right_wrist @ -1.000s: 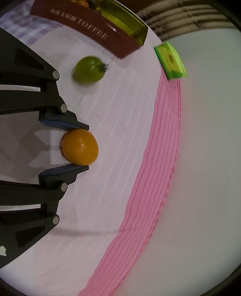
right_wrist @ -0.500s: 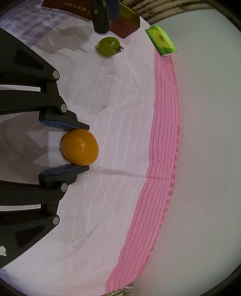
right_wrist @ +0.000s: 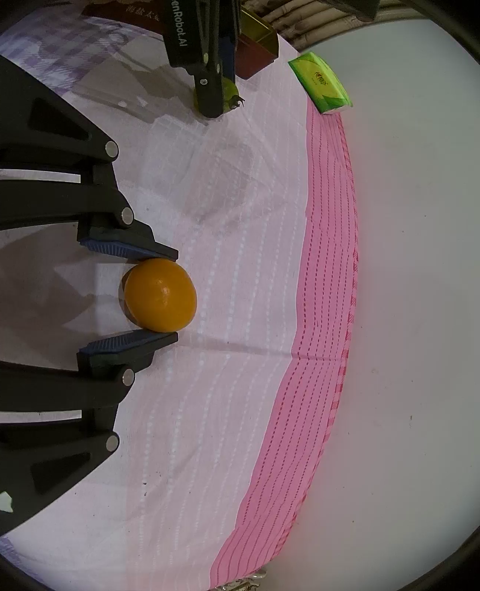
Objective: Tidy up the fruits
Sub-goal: 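Grasp the last green tomato with the left tool, then carry the green tomato into the tin tray and open the left tool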
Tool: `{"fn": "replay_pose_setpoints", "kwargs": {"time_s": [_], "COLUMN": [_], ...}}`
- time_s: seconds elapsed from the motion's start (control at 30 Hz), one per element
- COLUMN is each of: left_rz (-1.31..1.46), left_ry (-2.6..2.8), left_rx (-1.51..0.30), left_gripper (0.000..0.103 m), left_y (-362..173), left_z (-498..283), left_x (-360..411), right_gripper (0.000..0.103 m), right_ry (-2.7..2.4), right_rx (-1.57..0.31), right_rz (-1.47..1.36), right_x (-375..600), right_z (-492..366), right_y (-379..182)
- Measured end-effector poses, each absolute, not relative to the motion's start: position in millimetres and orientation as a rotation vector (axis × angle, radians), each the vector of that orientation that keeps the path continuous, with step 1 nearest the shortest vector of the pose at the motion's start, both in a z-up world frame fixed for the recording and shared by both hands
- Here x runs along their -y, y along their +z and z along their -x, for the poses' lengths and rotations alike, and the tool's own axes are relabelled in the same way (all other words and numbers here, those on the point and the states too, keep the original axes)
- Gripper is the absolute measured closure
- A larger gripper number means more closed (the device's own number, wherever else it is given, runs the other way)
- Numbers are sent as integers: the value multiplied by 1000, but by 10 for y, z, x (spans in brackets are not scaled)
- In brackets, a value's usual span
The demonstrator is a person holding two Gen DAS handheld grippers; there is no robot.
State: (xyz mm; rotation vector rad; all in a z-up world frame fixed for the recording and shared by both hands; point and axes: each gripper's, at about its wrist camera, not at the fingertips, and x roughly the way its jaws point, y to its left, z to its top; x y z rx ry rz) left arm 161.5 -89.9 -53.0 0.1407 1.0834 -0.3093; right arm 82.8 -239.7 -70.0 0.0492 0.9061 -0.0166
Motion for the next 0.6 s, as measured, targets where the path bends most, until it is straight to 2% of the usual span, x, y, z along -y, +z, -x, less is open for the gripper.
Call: {"fn": "replay_pose_setpoints", "kwargs": {"time_s": [0.6], "left_rz": [-96], "left_ry": [-252], "left_rx": [-1058], "left_gripper": [66], "left_y": [-47], "left_z": [-1122], "left_x": [227], "right_gripper": [68], "right_ry": [-20], "right_rx": [-907], "right_rz": [-34], "right_x": [2379], "right_z": [-840], "right_y": [-704]}}
